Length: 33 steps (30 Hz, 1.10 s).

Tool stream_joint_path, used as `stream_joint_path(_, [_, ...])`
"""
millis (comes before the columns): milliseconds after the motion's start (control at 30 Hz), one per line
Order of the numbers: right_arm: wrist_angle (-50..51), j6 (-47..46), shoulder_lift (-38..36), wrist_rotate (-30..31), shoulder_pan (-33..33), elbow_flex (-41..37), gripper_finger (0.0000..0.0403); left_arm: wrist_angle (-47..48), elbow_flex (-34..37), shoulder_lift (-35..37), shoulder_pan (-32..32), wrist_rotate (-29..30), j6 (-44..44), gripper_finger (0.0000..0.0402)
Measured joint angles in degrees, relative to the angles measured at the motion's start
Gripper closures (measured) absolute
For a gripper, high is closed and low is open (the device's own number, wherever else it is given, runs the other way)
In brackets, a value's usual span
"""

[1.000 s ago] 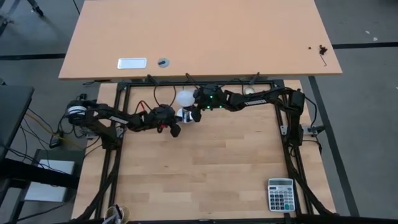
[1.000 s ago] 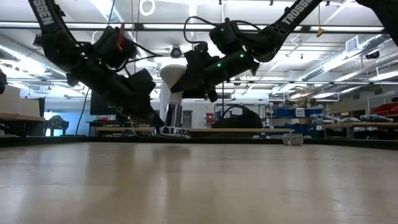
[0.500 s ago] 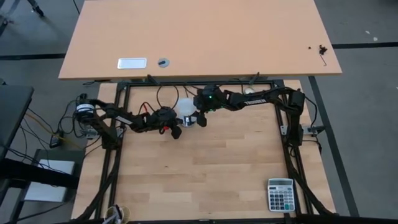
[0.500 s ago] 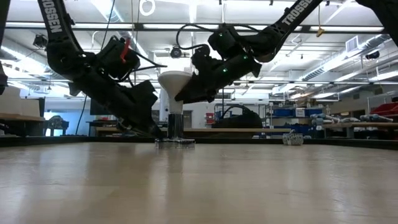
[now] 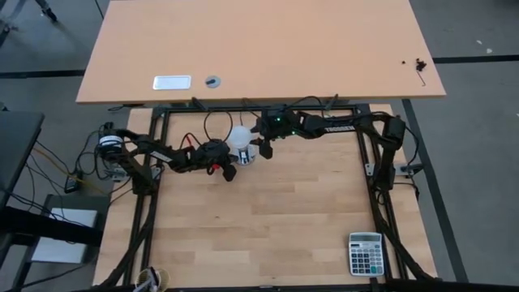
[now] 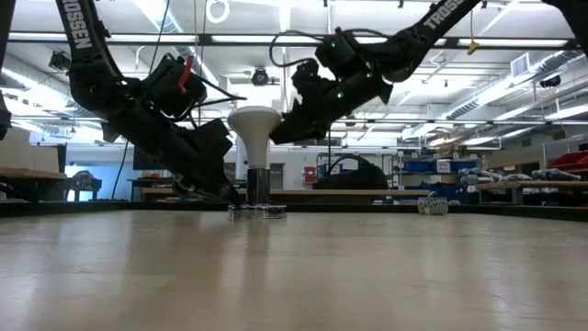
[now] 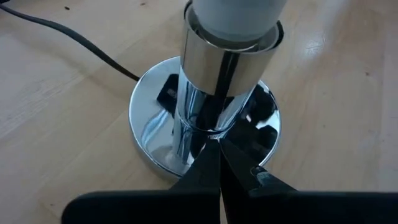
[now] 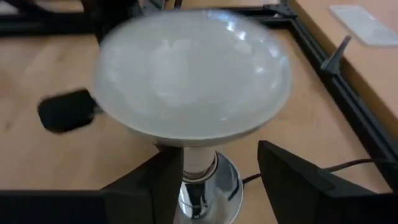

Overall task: Screw lightbulb
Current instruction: Remove the bulb from the lamp socket

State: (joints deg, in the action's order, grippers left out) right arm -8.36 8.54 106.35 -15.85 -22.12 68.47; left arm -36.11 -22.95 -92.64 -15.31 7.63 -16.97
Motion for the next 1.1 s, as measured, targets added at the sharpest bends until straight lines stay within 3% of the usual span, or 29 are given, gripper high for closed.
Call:
stream_joint_path(233, [-0.78,-8.89,-0.74,2.02,2.40,-1.21,0.0143,-0.18,0.06,-0.02,0.00,-0.36,-0.04,0.0402])
stream_joint_path(500, [-18.52,-16.41,-0.59,14.11,6.80,-9.68,0.0102,-0.34,0.06,-0.04,0.00,-0.63,-0.22,0.0401])
stream_joint_path(667, [-26.09,-16.36,-0.53,19.69,8.60,-11.89,0.0103,-0.44,0.06,-0.04,0.00,-0.46,-0.24,0.0401])
stream_joint_path(933, [-26.04,-17.30,-0.50,20.06,9.98,-11.63,0.0120,-0.68,0.08,-0.04,0.00,-0.32,-1.32,0.0401])
stream_joint_path(1100, [-23.19,-15.38,-1.00,23.41,10.29,-11.58,0.0112,-0.85,0.08,-0.09,0.00,-0.39,-1.33,0.0401])
